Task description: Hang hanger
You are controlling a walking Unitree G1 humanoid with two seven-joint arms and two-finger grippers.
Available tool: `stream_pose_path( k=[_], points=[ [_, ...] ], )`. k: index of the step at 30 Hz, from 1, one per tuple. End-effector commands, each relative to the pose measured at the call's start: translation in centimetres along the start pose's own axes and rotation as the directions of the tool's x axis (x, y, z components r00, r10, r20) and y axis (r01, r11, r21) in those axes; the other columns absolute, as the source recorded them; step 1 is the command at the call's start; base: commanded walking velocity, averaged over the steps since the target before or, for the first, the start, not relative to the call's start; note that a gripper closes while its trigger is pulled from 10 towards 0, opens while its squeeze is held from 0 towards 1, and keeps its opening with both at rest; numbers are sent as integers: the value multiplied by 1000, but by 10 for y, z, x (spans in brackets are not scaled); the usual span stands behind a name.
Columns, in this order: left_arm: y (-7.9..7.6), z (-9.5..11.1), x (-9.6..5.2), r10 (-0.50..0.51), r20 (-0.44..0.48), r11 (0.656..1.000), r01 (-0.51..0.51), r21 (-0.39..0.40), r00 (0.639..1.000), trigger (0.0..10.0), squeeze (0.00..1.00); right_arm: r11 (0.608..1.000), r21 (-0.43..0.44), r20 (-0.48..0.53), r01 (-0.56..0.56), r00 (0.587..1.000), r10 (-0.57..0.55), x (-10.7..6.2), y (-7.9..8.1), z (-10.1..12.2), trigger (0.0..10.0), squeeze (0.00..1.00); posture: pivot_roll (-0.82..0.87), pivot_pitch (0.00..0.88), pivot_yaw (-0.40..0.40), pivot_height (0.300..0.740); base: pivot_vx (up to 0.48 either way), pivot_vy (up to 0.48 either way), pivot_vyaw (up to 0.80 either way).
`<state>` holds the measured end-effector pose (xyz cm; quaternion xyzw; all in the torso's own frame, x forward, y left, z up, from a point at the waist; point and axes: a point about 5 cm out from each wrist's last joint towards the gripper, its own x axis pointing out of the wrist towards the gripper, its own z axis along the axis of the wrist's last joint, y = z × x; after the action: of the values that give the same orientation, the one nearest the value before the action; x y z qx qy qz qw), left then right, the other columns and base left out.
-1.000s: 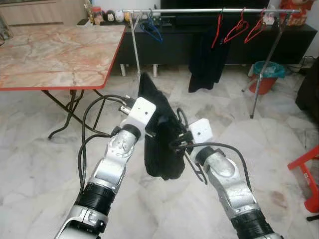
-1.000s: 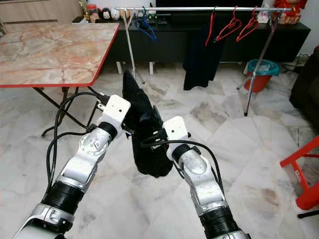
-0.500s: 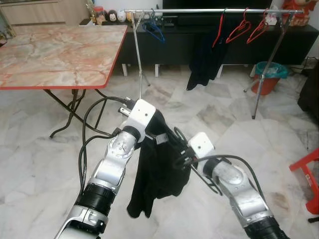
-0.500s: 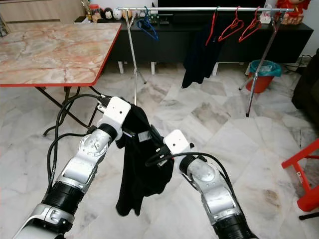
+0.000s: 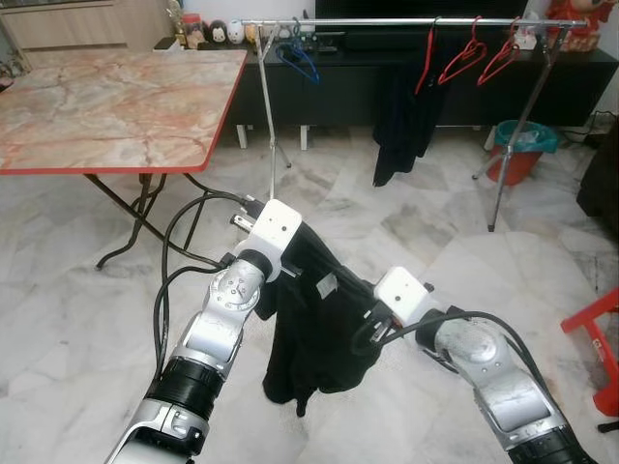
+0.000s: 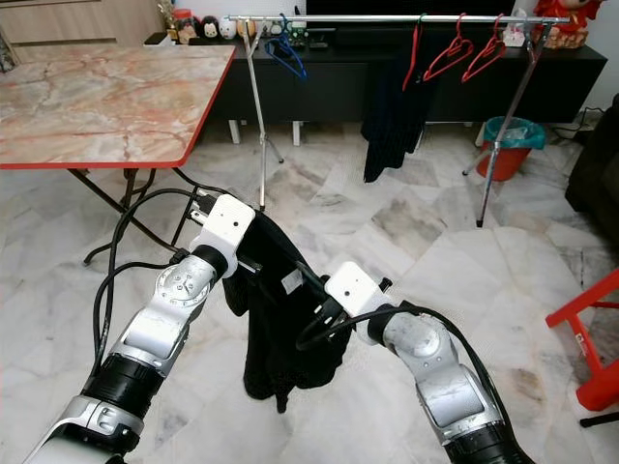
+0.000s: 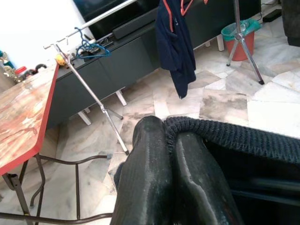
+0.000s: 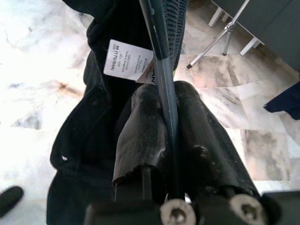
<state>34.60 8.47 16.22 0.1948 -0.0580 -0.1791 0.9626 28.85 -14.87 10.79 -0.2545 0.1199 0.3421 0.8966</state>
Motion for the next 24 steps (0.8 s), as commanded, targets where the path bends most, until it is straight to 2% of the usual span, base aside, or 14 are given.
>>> stream_pose_path(
  k=[1, 4, 24],
  points=[
    [29, 7, 0, 99, 40, 994, -101, 31, 994, 0, 0, 1000, 6, -105, -19, 994, 19, -10, -1, -20, 0, 0, 42, 0, 33, 740, 0, 0, 0],
    [32, 5, 0, 102, 30, 994, -103, 42, 994, 0, 0, 996, -8, -122, -89, 989, 87, -16, 3, -21, 0, 0, 43, 0, 30, 740, 0, 0, 0],
    [32, 5, 0, 102, 30, 994, -103, 42, 994, 0, 0, 996, -8, -122, -89, 989, 87, -16, 3, -21, 0, 0, 43, 0, 30, 740, 0, 0, 0]
  ],
)
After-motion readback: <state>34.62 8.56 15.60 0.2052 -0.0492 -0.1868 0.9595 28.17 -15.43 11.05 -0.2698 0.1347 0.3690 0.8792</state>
